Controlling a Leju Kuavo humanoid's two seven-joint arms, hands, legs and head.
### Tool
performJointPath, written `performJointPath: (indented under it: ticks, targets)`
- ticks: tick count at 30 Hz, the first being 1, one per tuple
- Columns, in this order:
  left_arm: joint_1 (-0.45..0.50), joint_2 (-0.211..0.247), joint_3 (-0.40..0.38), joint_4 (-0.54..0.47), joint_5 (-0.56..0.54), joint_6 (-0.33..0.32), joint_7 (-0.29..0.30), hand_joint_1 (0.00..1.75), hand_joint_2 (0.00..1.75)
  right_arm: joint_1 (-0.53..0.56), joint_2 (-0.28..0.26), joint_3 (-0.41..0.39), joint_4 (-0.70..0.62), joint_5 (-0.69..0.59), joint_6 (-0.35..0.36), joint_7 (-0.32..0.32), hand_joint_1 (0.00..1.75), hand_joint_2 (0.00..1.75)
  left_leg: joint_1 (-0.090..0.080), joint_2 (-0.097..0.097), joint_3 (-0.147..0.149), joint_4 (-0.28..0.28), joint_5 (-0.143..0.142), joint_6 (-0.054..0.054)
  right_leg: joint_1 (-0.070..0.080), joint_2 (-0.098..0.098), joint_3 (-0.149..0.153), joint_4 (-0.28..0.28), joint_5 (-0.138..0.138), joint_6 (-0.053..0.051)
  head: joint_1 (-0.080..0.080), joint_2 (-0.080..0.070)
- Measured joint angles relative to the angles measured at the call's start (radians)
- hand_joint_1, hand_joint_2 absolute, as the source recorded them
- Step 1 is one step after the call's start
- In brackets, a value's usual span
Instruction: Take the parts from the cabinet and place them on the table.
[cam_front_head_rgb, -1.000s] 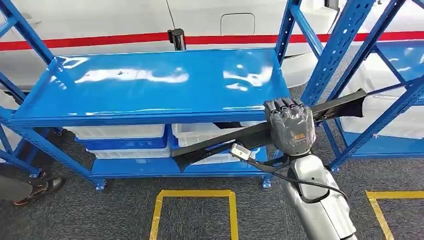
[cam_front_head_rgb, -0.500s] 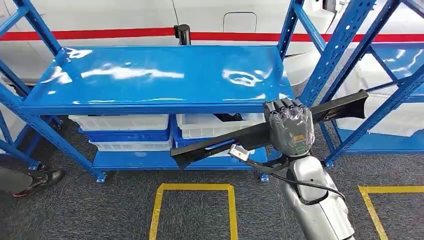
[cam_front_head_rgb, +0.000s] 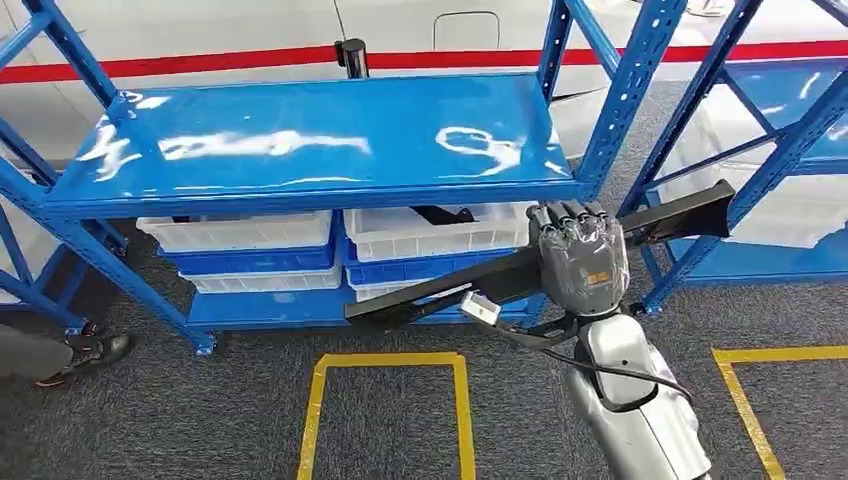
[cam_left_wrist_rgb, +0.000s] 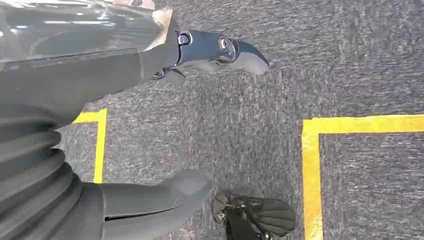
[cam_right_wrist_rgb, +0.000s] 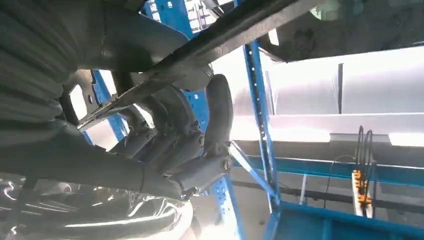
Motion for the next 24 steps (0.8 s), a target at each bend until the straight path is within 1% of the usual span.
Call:
performJointPath:
  ticks: [1, 2, 3, 4, 5, 6, 7, 8, 9, 10, 11, 12, 13, 14, 15, 16, 17, 18, 19, 20, 21, 22, 23, 24]
  targets:
    - [0.000, 0.000, 0.004, 0.000, 0.004, 0.000, -0.002, 0.00, 1.75, 0.000, 0.001, 0.000, 0.000, 0.000, 0.000, 0.000, 1.62, 1.75, 0.002, 0.000, -0.033, 0.082, -0.041, -0.005, 0.001, 0.000, -0.008, 0.001, 0.004, -0.003, 0.000, 0.000]
    - [0.001, 0.000, 0.008, 0.000, 0.007, 0.000, -0.005, 0.00, 1.75, 0.000, 0.002, 0.000, 0.002, 0.000, 0.000, 0.001, 1.62, 1.75, 0.005, 0.000, -0.061, 0.154, -0.069, -0.009, 0.002, 0.000, -0.015, 0.001, 0.009, -0.003, 0.000, 0.000]
    - [0.003, 0.000, 0.011, 0.000, 0.009, 0.000, -0.007, 0.00, 1.75, 0.000, 0.004, -0.001, 0.003, 0.000, 0.000, 0.003, 1.62, 1.75, 0.006, 0.000, -0.068, 0.185, -0.071, -0.010, 0.003, 0.000, -0.020, 0.002, 0.014, -0.002, 0.000, 0.000]
    - [0.004, 0.000, 0.014, 0.000, 0.009, 0.001, -0.009, 0.00, 1.75, 0.000, 0.006, -0.002, 0.003, 0.000, 0.000, 0.005, 1.62, 1.75, 0.007, 0.000, -0.051, 0.165, -0.049, -0.009, 0.003, 0.000, -0.024, 0.002, 0.016, 0.001, 0.000, 0.000]
    - [0.004, 0.000, 0.017, 0.000, 0.010, 0.002, -0.010, 0.00, 1.75, 0.000, 0.008, -0.005, 0.003, 0.000, 0.000, 0.006, 1.62, 1.75, 0.008, 0.000, -0.009, 0.102, -0.011, -0.006, 0.003, 0.001, -0.025, 0.003, 0.018, 0.003, 0.000, 0.000]
    - [0.004, 0.000, 0.018, 0.000, 0.012, 0.002, -0.011, 0.00, 1.75, 0.000, 0.009, -0.006, 0.003, 0.000, 0.000, 0.007, 1.62, 1.75, 0.008, 0.000, 0.044, 0.014, 0.028, -0.002, 0.003, 0.001, -0.025, 0.003, 0.019, 0.005, 0.000, 0.000]
    - [0.004, 0.000, 0.019, 0.000, 0.013, 0.002, -0.012, 0.00, 1.75, -0.001, 0.010, -0.009, 0.003, 0.000, 0.000, 0.007, 1.62, 1.75, 0.007, -0.002, 0.098, -0.075, 0.056, 0.004, 0.003, 0.001, -0.024, 0.003, 0.020, 0.007, 0.000, 0.000]
    - [0.003, 0.001, 0.020, 0.000, 0.013, 0.003, -0.013, 0.00, 1.75, -0.001, 0.013, -0.014, 0.003, 0.000, 0.000, 0.007, 1.62, 1.75, 0.005, -0.009, 0.131, -0.126, 0.040, 0.010, 0.006, 0.001, -0.028, 0.003, 0.022, 0.012, 0.001, 0.000]
    - [0.004, 0.000, 0.021, 0.000, 0.013, 0.003, -0.015, 0.00, 1.75, -0.003, 0.015, -0.020, 0.003, 0.000, 0.003, 0.008, 1.62, 1.75, 0.000, -0.009, 0.124, -0.125, 0.050, 0.013, 0.009, 0.000, -0.031, 0.002, 0.027, 0.019, 0.003, 0.000]
    - [0.005, 0.000, 0.022, 0.000, 0.013, 0.003, -0.016, 0.00, 1.75, -0.002, 0.018, -0.024, 0.002, 0.000, 0.005, 0.007, 1.62, 1.75, -0.004, -0.008, 0.121, -0.128, 0.049, 0.016, 0.008, 0.000, -0.032, 0.003, 0.029, 0.023, 0.000, 0.000]
    - [0.005, 0.000, 0.023, 0.000, 0.013, 0.003, -0.016, 0.00, 1.75, -0.002, 0.020, -0.030, 0.002, 0.000, 0.007, 0.007, 1.62, 1.75, -0.006, -0.008, 0.118, -0.127, 0.049, 0.018, 0.007, 0.000, -0.033, 0.001, 0.033, 0.028, 0.000, 0.000]
    - [0.005, 0.000, 0.027, 0.000, 0.015, 0.003, -0.016, 0.00, 1.75, -0.002, 0.020, -0.035, 0.002, 0.000, 0.008, 0.007, 1.62, 1.75, -0.006, -0.006, 0.117, -0.134, 0.056, 0.027, 0.009, 0.000, -0.034, -0.004, 0.038, 0.036, 0.000, 0.000]
    - [0.005, -0.001, 0.030, 0.000, 0.015, 0.002, -0.017, 0.00, 1.75, -0.003, 0.020, -0.043, 0.000, 0.000, 0.008, 0.007, 1.62, 1.75, 0.005, -0.001, 0.120, -0.148, 0.067, 0.039, 0.012, -0.001, -0.045, 0.007, 0.029, 0.039, 0.000, 0.000]
    - [0.004, -0.002, 0.031, 0.000, 0.015, 0.002, -0.018, 0.00, 1.75, -0.005, 0.019, -0.053, -0.001, 0.000, 0.008, 0.007, 1.62, 1.75, 0.002, 0.000, 0.117, -0.151, 0.072, 0.046, 0.012, 0.001, -0.061, 0.039, 0.003, 0.034, 0.001, 0.000]
    - [0.004, -0.001, 0.032, 0.000, 0.013, 0.002, -0.018, 0.00, 1.75, -0.007, 0.019, -0.060, -0.001, 0.000, 0.009, 0.007, 1.62, 1.75, 0.002, 0.002, 0.111, -0.151, 0.076, 0.051, 0.011, 0.001, -0.092, 0.106, -0.033, 0.027, 0.003, 0.000]
    - [0.003, -0.001, 0.032, 0.000, 0.010, 0.000, -0.018, 0.00, 1.75, -0.006, 0.018, -0.067, -0.001, 0.000, 0.009, 0.007, 1.62, 1.75, 0.000, 0.003, 0.106, -0.151, 0.080, 0.055, 0.011, 0.001, -0.130, 0.191, -0.069, 0.023, 0.003, 0.000]
    - [0.002, -0.002, 0.032, 0.000, 0.006, 0.000, -0.016, 0.00, 1.75, -0.004, 0.018, -0.074, 0.000, 0.000, 0.010, 0.007, 1.62, 1.75, -0.001, 0.003, 0.098, -0.150, 0.084, 0.056, 0.010, 0.001, -0.171, 0.284, -0.102, 0.023, 0.003, 0.000]
    - [0.002, -0.003, 0.032, 0.000, 0.004, 0.000, -0.012, 0.00, 1.75, -0.002, 0.016, -0.080, 0.000, 0.000, 0.010, 0.007, 1.62, 1.75, -0.002, 0.003, 0.093, -0.149, 0.088, 0.055, 0.010, 0.001, -0.191, 0.333, -0.112, 0.028, 0.004, 0.000]
    - [0.003, -0.005, 0.032, 0.000, 0.002, 0.000, -0.007, 0.00, 1.75, -0.001, 0.015, -0.084, 0.000, 0.000, 0.010, 0.007, 1.62, 1.75, -0.002, 0.003, 0.090, -0.149, 0.090, 0.054, 0.010, 0.001, -0.181, 0.321, -0.104, 0.035, 0.003, 0.000]
    - [0.002, -0.006, 0.032, 0.000, -0.001, 0.000, -0.006, 0.00, 1.75, -0.001, 0.015, -0.090, 0.000, 0.000, 0.010, 0.007, 1.62, 1.75, -0.002, 0.003, 0.089, -0.148, 0.092, 0.052, 0.010, 0.001, -0.147, 0.265, -0.081, 0.044, 0.003, 0.000]
    - [0.001, -0.007, 0.032, 0.000, -0.002, 0.001, -0.005, 0.00, 1.75, -0.002, 0.015, -0.096, 0.000, 0.000, 0.010, 0.006, 1.62, 1.75, -0.002, 0.002, 0.089, -0.147, 0.093, 0.050, 0.010, 0.000, -0.092, 0.170, -0.046, 0.053, 0.004, 0.000]
    - [-0.001, -0.008, 0.032, 0.000, -0.002, 0.002, -0.002, 0.00, 1.75, -0.005, 0.015, -0.102, 0.000, 0.000, 0.010, 0.006, 1.62, 1.75, -0.002, 0.002, 0.089, -0.145, 0.094, 0.049, 0.010, -0.001, -0.034, 0.066, -0.013, 0.058, 0.004, 0.000]
    - [-0.003, -0.008, 0.032, 0.000, -0.003, 0.003, 0.000, 0.00, 1.75, -0.009, 0.015, -0.104, 0.000, 0.000, 0.010, 0.006, 1.62, 1.75, -0.007, 0.002, 0.085, -0.140, 0.094, 0.044, 0.012, -0.004, 0.001, -0.005, -0.004, 0.052, 0.006, 0.000]
    - [-0.004, -0.008, 0.032, 0.000, -0.003, 0.003, 0.001, 0.00, 1.75, -0.013, 0.015, -0.105, 0.000, 0.000, 0.010, 0.006, 1.62, 1.75, -0.012, 0.002, 0.080, -0.132, 0.092, 0.040, 0.016, -0.002, 0.000, -0.009, 0.004, 0.041, 0.004, 0.000]
